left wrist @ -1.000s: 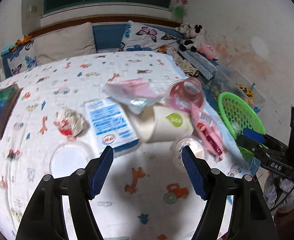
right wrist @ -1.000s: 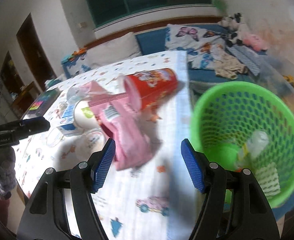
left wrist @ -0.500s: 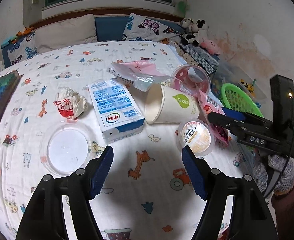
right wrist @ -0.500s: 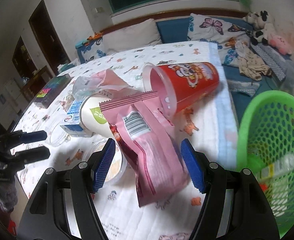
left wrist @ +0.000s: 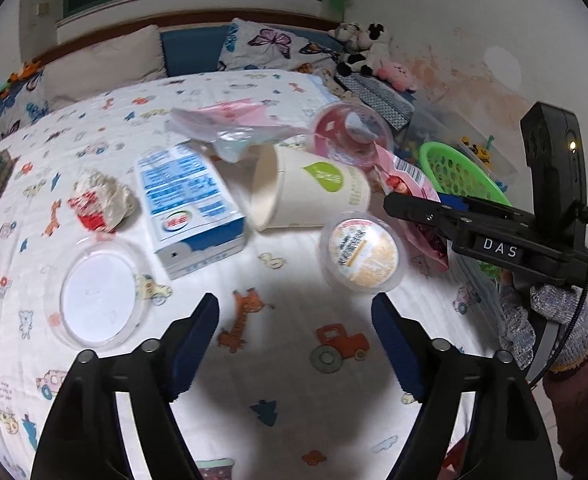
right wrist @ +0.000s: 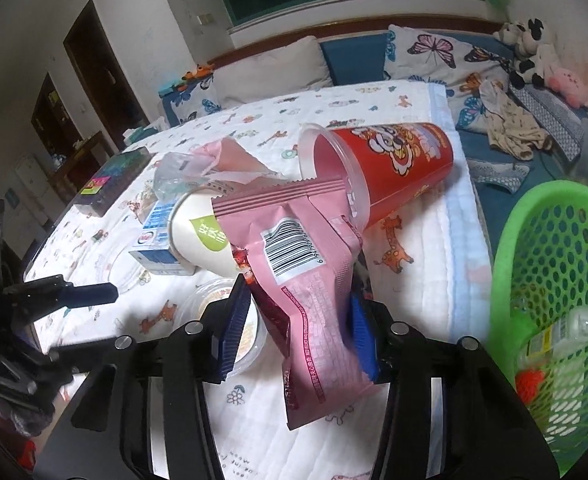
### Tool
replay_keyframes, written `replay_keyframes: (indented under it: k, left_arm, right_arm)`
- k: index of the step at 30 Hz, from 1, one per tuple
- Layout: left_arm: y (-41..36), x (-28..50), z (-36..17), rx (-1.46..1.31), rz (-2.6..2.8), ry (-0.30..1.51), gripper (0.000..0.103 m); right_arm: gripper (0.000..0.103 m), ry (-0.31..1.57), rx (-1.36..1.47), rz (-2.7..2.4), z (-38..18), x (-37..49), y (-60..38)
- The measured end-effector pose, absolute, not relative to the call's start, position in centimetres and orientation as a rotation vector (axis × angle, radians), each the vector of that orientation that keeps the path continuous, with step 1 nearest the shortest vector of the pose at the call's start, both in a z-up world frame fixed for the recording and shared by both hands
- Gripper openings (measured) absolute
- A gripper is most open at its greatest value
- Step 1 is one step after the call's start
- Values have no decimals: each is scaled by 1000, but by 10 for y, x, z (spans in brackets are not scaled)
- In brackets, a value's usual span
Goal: Collect trash
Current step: 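Carry pink wrapper to basket with right tool while left tool grasps foil-lidded cup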
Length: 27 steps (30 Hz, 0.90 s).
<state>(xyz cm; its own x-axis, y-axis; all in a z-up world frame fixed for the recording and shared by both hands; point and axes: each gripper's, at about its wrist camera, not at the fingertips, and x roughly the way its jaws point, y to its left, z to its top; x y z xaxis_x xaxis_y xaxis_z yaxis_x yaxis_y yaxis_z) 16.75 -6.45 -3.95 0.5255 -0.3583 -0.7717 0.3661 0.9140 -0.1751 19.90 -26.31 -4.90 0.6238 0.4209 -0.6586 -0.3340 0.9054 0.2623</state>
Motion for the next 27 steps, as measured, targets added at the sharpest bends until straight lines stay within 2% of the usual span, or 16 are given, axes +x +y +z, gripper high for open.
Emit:
replay_keyframes:
  k: [13, 27]
  left_arm:
    - [-114, 176, -45, 138, -513, 908, 83]
    - [-140, 199, -58, 197, -492, 917, 83]
  right_arm:
    - [47, 726, 164, 410, -27, 164, -289]
    - [47, 699, 202, 304, -23, 142, -331]
